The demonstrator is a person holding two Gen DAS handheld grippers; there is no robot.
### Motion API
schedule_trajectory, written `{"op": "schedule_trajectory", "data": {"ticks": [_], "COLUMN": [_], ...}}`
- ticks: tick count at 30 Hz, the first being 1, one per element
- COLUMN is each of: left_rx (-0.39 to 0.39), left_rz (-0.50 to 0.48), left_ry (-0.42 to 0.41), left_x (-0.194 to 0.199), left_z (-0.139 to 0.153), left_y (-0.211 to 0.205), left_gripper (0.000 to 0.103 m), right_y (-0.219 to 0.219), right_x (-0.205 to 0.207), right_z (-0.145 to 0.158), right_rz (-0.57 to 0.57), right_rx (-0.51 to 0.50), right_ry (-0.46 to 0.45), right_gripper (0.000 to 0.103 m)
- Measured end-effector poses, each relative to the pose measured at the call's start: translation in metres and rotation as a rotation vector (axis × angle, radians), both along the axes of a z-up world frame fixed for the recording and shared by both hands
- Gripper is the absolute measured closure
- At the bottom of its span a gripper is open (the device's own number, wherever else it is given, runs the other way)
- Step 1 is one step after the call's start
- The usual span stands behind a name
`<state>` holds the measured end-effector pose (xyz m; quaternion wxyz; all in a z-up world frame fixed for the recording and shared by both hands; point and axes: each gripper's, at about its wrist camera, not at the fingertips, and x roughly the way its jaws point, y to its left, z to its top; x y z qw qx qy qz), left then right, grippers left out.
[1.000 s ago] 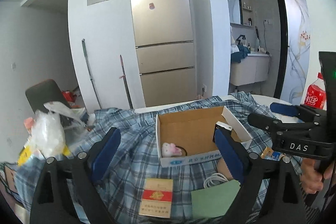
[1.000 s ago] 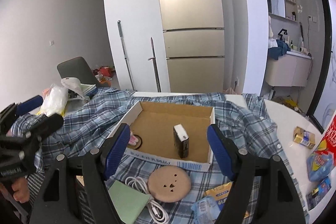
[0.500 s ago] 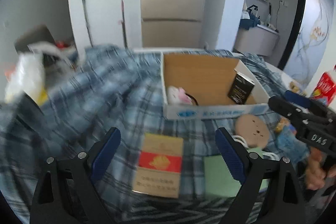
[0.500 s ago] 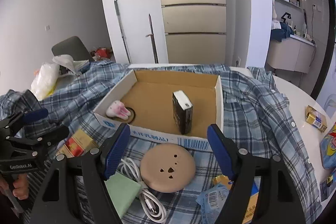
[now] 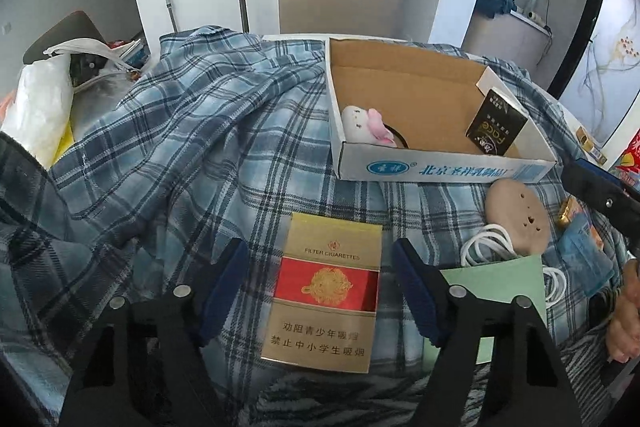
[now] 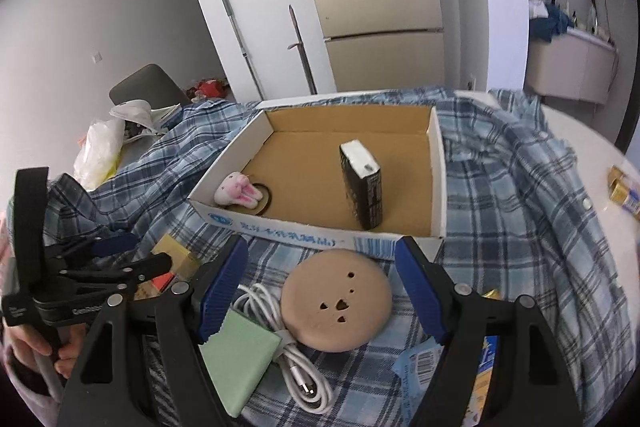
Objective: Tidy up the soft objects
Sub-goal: 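Lower the left gripper onto the red-gold cigarette pack and close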
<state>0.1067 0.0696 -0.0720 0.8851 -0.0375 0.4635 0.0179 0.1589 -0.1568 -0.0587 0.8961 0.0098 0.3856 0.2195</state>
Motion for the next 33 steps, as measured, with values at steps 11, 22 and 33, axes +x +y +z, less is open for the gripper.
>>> {"op": "schedule_trajectory", "data": {"ticks": [11, 22, 33], "left_rx": [-0.061, 0.030, -0.043], "left_rz": [-0.032, -0.112, -0.124], "left_ry": [0.062, -0.182, -0.416], "left_x": [0.009, -0.019, -0.040], "left_z": [-0.014, 0.019, 0.044], "left_y": [0.004, -0.026, -0.029], "left_gripper": [0.044, 0.044, 0.044], "right_y": [0.000, 0.002, 0.014], "right_x": [0.004, 0.008, 0.019], "right_z": [-0.006, -0.010, -0.041], "right_rz": [-0.008, -0.003, -0.001], "right_rx": [-0.027, -0.041, -0.117], "right_ry": [0.023, 0.040, 0.164], "right_gripper": [0.028, 0.028, 0.033]}}
